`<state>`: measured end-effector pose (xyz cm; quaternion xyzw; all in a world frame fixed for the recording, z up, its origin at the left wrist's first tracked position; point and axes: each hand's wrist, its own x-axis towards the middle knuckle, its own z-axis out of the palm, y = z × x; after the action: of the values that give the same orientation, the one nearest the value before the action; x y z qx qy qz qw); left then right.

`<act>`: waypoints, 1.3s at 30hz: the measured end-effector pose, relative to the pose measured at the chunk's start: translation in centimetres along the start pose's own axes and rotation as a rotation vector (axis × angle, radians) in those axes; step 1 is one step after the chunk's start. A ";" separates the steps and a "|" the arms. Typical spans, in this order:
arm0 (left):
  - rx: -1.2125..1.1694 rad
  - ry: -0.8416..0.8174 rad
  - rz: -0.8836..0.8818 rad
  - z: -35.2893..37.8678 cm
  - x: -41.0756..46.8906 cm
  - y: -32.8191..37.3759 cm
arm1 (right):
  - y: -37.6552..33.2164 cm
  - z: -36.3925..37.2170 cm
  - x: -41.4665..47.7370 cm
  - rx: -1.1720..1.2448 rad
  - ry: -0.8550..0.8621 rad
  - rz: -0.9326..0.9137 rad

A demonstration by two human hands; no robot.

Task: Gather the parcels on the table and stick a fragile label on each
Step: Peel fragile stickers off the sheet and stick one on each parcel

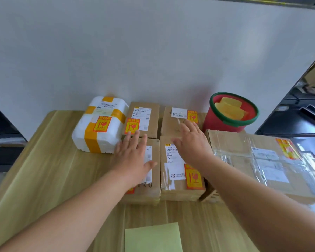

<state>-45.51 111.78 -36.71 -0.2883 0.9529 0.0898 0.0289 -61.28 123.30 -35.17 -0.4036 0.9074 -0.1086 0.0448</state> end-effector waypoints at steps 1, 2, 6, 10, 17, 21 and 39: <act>0.021 -0.003 0.011 -0.3 1.3 0.2 | 0.2 0.2 1.4 0.008 0.005 0.034; 0.044 -0.010 0.021 -0.5 2.6 0.3 | 0.4 0.4 2.8 0.018 -0.004 0.077; 0.149 -0.053 0.071 0.1 7.2 0.1 | 1.9 2.2 7.7 0.005 -0.072 0.213; 0.209 -0.128 0.108 1.5 10.2 -0.8 | 3.6 4.2 11.2 -0.039 -0.121 0.293; 0.124 -0.189 0.132 4.6 12.0 -2.3 | 5.1 6.2 14.2 -0.090 -0.321 0.459; 0.114 -0.154 0.138 5.1 12.4 -2.5 | 5.3 7.0 15.1 -0.085 -0.317 0.378; 0.085 -0.156 0.176 2.3 9.0 2.1 | 4.0 0.0 6.1 0.020 -0.076 0.033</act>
<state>-54.16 109.03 -39.63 -0.1944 0.9723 0.0739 0.1071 -68.26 121.32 -36.07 -0.3921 0.9103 -0.1016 0.0851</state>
